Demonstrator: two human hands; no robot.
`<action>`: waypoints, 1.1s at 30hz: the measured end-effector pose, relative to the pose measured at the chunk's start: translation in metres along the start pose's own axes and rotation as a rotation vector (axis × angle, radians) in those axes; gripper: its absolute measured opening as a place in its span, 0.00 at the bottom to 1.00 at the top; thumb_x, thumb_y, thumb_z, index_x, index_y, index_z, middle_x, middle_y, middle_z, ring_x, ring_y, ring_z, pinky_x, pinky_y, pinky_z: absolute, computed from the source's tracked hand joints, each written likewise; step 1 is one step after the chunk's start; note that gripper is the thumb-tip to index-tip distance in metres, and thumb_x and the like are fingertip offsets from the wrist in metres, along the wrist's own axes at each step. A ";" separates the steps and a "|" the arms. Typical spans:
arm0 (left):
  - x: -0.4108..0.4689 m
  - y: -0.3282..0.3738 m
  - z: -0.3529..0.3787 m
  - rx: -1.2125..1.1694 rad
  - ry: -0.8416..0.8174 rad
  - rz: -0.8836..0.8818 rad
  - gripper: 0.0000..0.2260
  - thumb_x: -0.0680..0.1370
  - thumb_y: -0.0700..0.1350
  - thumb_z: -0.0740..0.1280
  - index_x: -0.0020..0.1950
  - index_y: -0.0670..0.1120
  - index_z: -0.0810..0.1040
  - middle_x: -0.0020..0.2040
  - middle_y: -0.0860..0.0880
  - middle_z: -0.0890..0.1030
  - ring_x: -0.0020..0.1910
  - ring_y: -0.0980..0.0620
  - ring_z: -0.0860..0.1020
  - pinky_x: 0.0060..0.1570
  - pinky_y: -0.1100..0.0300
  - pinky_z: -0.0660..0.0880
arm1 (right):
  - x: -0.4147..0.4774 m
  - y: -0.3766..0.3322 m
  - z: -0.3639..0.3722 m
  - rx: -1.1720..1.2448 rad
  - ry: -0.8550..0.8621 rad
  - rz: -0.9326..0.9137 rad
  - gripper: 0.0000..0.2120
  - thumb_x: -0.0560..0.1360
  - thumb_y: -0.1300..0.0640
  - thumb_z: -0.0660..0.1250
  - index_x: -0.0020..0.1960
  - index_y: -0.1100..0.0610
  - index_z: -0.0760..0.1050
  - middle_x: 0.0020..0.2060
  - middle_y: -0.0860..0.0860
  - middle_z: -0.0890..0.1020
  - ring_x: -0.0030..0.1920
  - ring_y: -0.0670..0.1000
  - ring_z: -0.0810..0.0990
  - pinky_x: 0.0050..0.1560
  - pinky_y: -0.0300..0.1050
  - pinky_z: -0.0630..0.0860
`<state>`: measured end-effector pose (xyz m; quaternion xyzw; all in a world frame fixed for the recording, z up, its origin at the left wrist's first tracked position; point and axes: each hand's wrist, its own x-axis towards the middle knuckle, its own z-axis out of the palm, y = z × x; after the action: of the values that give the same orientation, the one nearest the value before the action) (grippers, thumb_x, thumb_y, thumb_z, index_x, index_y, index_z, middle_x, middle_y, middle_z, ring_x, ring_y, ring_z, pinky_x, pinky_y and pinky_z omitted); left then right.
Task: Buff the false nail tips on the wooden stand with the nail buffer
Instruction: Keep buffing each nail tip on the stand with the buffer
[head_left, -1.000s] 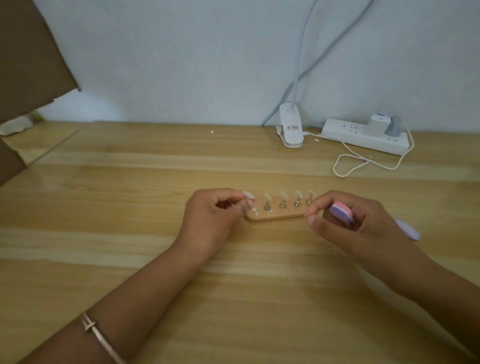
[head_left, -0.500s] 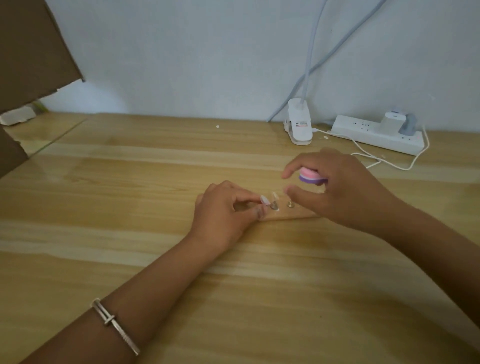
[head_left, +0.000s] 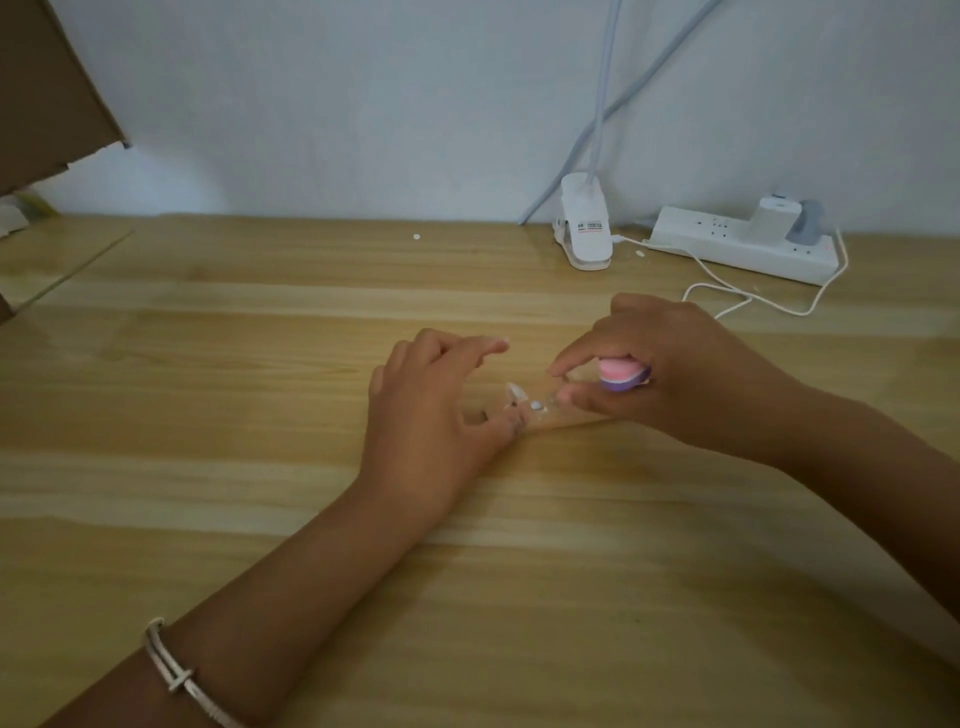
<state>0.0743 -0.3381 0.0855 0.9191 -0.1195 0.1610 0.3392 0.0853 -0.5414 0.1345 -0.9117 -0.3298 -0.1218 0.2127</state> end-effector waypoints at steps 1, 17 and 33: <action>-0.005 0.005 -0.002 -0.001 0.020 0.044 0.24 0.67 0.57 0.75 0.63 0.58 0.77 0.52 0.59 0.73 0.54 0.56 0.71 0.58 0.59 0.62 | -0.006 -0.004 -0.004 0.034 0.056 -0.004 0.10 0.72 0.51 0.76 0.51 0.52 0.86 0.35 0.31 0.75 0.39 0.41 0.70 0.43 0.27 0.65; -0.048 0.041 0.000 -0.596 -0.255 0.235 0.06 0.76 0.51 0.70 0.47 0.64 0.82 0.42 0.52 0.79 0.44 0.44 0.81 0.35 0.55 0.73 | -0.095 -0.031 0.015 0.484 0.235 0.248 0.06 0.77 0.49 0.53 0.53 0.45 0.63 0.42 0.49 0.71 0.37 0.50 0.69 0.38 0.31 0.67; -0.046 0.039 -0.005 -0.261 -0.206 0.400 0.12 0.78 0.48 0.65 0.38 0.46 0.82 0.36 0.57 0.76 0.34 0.61 0.75 0.34 0.68 0.69 | -0.095 -0.032 0.022 0.060 0.318 -0.089 0.11 0.78 0.60 0.67 0.59 0.59 0.82 0.55 0.53 0.82 0.56 0.46 0.80 0.60 0.32 0.70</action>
<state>0.0180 -0.3585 0.0945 0.8372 -0.3523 0.1137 0.4025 -0.0050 -0.5608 0.0905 -0.8587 -0.3354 -0.2641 0.2836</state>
